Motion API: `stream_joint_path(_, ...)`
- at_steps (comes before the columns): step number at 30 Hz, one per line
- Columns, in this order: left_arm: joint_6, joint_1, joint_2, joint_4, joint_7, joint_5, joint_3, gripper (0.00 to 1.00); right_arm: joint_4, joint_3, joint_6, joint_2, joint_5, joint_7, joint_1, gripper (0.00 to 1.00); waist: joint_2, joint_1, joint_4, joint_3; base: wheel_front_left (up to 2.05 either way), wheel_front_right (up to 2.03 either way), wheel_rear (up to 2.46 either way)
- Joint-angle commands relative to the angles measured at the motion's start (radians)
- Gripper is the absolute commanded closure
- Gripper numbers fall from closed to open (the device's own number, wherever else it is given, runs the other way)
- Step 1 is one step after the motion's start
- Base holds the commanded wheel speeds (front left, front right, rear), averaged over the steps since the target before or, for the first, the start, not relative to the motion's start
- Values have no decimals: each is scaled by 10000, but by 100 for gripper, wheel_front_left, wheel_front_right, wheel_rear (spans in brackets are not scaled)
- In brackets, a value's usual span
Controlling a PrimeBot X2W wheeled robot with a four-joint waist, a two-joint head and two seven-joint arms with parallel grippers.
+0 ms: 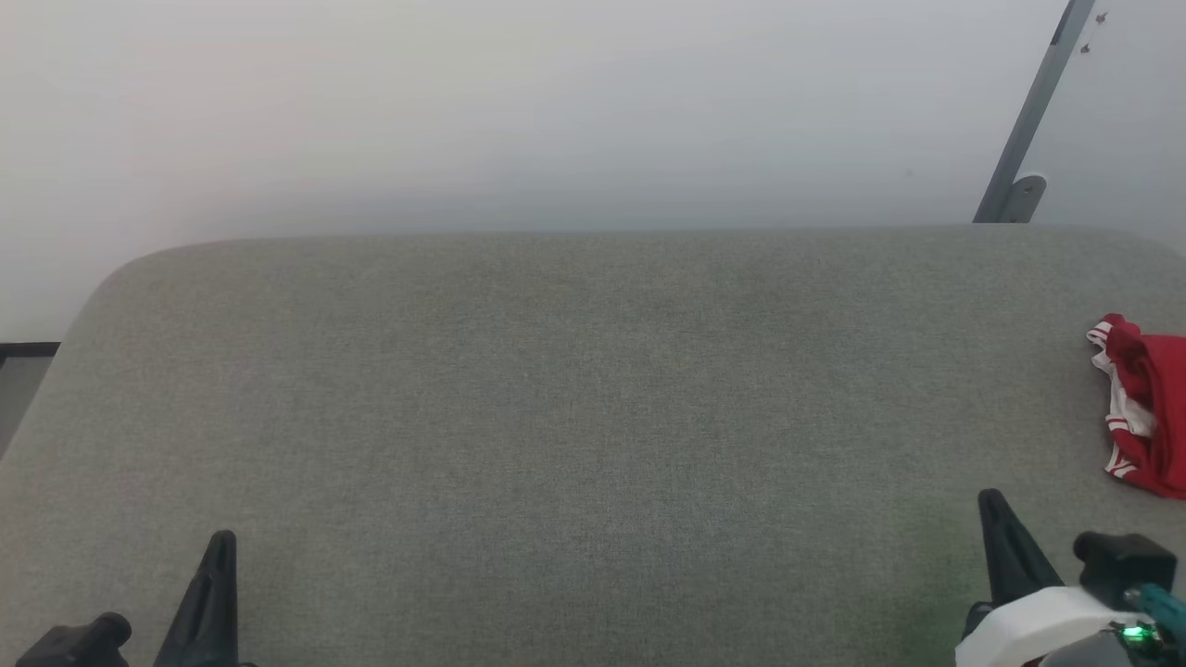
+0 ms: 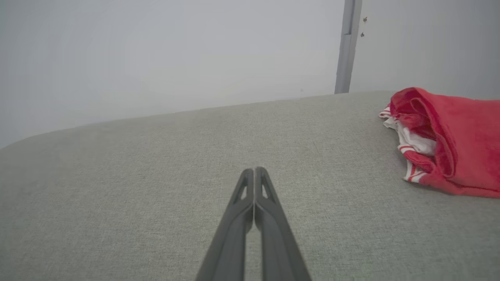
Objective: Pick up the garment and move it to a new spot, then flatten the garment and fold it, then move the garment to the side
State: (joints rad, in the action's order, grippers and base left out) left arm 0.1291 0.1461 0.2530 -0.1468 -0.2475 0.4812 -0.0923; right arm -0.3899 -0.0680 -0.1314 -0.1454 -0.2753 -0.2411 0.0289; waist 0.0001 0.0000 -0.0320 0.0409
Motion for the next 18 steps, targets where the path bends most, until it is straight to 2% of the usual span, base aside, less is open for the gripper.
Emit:
stream_joint_path(1,1,-166,85,99,94,385,-65,100,181,-85,0,-23,-455,135,270,100,-1,0,4,-6,0,0,0)
stream_joint_path(18,5,-729,-382,-130,888,2838,-105,100,540,-129,2,194,-3372,863,367,100,-1,0,48,-67,0,0,0)
